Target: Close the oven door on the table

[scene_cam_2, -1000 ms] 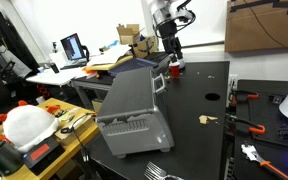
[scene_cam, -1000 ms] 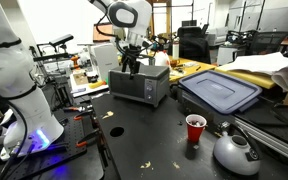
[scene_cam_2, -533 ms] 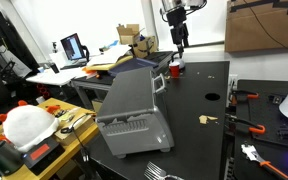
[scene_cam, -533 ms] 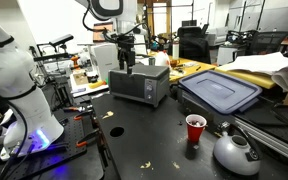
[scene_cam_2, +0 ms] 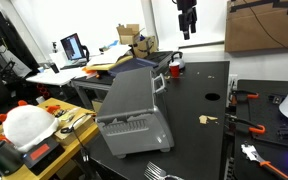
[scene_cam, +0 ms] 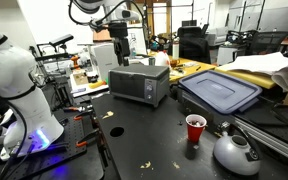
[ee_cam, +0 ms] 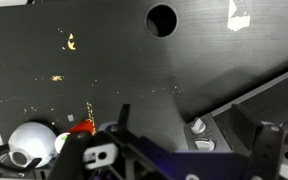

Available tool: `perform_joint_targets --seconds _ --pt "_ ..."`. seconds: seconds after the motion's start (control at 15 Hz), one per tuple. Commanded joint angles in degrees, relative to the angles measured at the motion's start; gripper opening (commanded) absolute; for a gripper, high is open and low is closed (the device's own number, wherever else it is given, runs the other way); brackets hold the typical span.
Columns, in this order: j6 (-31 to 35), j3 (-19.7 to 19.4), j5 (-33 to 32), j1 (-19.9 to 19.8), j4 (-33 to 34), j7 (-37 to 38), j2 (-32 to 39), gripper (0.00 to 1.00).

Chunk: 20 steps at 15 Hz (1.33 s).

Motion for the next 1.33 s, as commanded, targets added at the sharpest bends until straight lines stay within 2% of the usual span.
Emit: perform_joint_targets --seconds 0.0,0.6,1.27 --pt "-0.3 0.1 -1.2 -0.5 -2.5 2.1 -6.3 1.0" --pt "-6.7 0.1 -0.8 0.3 -0.7 0.7 -11.0 1.0" --pt "-7.3 0.9 -1.4 1.0 -0.6 0.5 -12.7 1.0"
